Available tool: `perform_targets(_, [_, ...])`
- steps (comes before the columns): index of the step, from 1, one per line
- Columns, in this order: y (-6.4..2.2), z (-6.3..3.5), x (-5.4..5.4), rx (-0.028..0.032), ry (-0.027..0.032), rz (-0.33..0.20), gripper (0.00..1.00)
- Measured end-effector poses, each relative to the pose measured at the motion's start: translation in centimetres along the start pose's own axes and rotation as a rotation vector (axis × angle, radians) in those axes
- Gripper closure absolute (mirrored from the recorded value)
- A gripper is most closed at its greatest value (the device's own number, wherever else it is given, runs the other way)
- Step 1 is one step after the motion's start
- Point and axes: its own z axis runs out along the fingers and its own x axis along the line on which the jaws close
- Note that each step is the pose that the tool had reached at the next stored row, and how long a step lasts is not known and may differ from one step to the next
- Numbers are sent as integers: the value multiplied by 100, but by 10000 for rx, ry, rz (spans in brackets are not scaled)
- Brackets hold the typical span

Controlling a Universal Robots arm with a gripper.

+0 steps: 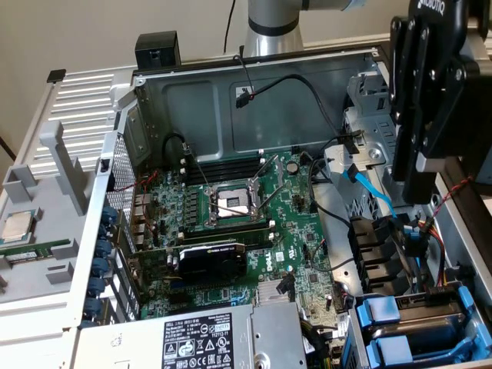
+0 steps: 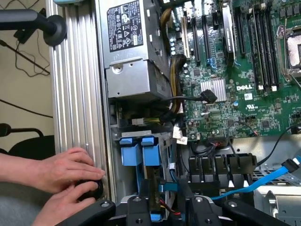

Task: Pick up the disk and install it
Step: 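Insert the second disk wire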

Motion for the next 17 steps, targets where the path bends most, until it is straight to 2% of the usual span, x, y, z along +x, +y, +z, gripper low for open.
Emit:
perform_targets(2, [4,5,-45,11,96,7,63])
perform_targets(3, [4,18,-55,13,120,7,63])
perform_targets(9, [1,108,-82,21,200,15,63])
perform_targets(12, [0,132,-84,23,215,17,63])
perform_targets(13, [0,140,-86,27,240,18,63])
perform_targets(15, [-1,150,-89,38,351,25,63])
perform_targets(17, [-1,157,-91,55,503,36,63])
